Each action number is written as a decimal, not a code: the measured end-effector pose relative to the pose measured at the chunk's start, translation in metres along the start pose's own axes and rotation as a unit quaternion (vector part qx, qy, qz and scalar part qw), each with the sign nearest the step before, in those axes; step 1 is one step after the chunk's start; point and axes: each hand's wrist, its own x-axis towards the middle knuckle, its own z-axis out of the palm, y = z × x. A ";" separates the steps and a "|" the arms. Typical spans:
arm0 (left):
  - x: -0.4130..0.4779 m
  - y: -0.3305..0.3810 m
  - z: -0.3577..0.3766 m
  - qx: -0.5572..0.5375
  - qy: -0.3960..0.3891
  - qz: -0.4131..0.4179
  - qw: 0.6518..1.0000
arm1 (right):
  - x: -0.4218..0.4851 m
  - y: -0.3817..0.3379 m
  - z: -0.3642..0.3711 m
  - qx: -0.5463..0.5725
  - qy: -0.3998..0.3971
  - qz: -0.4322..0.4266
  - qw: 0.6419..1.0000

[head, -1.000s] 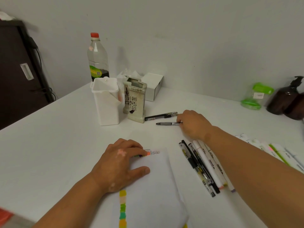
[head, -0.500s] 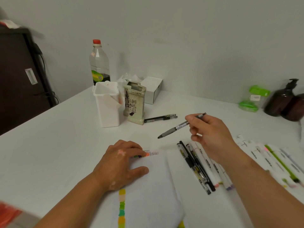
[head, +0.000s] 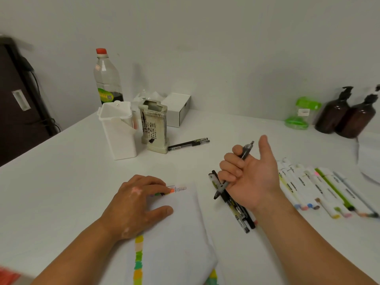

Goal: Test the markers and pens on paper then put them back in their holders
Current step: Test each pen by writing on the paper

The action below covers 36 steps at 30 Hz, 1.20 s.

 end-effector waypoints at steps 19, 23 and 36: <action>-0.002 0.001 -0.004 -0.043 -0.006 -0.001 0.999 | -0.003 0.020 0.009 -0.104 0.036 -0.044 0.993; -0.002 0.001 -0.003 -0.064 0.019 -0.007 0.998 | -0.009 0.036 0.012 -0.281 0.059 -0.053 0.956; -0.003 0.002 -0.004 -0.016 -0.017 0.005 1.000 | -0.011 0.071 0.004 -0.528 0.051 -0.081 0.844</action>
